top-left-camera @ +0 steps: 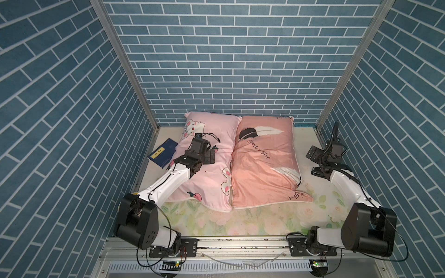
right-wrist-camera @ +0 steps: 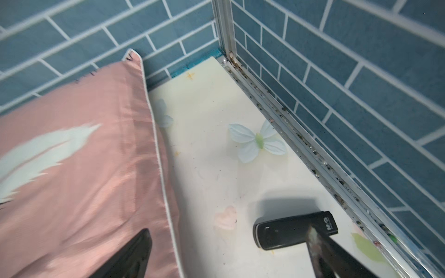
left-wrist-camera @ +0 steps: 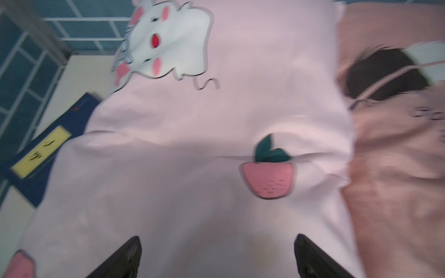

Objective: Zip up pillowcases
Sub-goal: Reset both arms

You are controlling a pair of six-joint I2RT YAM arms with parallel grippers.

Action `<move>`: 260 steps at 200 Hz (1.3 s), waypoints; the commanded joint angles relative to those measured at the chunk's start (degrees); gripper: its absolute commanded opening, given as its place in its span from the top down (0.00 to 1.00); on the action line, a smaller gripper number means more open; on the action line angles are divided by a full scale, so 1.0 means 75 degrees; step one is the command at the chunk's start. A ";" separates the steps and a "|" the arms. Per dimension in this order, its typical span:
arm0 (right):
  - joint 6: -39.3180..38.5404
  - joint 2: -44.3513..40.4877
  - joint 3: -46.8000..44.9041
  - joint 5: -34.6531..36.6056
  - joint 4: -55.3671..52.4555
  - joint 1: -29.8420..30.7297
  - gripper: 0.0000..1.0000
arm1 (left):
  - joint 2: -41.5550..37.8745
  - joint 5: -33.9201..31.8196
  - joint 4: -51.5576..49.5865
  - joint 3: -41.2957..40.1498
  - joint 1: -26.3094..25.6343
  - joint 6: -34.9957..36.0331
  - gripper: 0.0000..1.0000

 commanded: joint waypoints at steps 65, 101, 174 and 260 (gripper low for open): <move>-0.0940 0.1395 -0.0362 0.1095 0.2484 0.0161 0.01 | 0.0564 -0.0718 0.2679 -0.1013 0.1215 0.1223 0.00; -0.1011 0.1215 -0.0239 0.1307 0.1345 0.0217 0.01 | 0.0212 -0.0828 0.2312 -0.1235 0.1215 0.1448 0.00; -0.0991 0.1038 -0.0854 0.1279 0.1939 0.0281 0.01 | 0.0234 -0.1549 0.4887 -0.2719 0.1288 0.2513 0.00; -0.1580 0.0615 -0.3471 0.1349 0.6102 0.0751 0.01 | 0.0408 -0.0251 0.7487 -0.4141 0.2001 0.2258 0.00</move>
